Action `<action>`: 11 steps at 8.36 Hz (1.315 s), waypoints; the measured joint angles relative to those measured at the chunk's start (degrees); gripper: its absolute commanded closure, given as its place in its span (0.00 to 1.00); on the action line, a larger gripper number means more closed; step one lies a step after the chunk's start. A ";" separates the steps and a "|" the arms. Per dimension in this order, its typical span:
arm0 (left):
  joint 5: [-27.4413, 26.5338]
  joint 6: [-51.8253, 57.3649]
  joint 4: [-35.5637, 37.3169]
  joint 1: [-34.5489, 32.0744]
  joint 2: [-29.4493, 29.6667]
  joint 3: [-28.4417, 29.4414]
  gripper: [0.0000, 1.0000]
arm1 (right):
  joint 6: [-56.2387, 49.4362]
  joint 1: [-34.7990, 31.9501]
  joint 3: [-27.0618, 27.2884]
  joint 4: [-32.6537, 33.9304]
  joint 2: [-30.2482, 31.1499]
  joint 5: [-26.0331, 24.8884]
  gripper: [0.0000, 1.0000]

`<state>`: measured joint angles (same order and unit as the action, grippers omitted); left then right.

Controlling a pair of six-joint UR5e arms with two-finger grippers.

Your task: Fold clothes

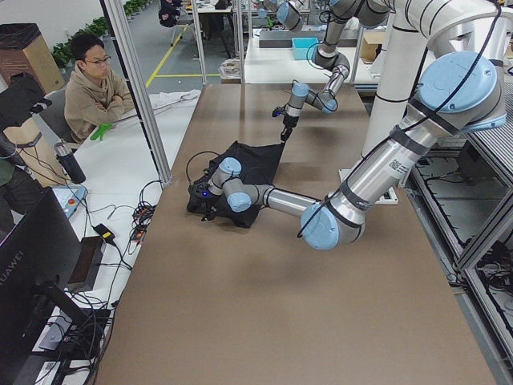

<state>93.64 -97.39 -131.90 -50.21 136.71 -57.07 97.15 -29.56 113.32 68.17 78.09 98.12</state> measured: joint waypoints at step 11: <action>1.24 0.62 7.69 7.41 -22.84 -38.08 0.04 | 5.48 21.47 14.15 7.91 1.05 -11.08 0.05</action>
<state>94.87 -96.77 -124.21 -42.79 113.87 -95.15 102.62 -8.09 127.47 76.08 79.13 87.05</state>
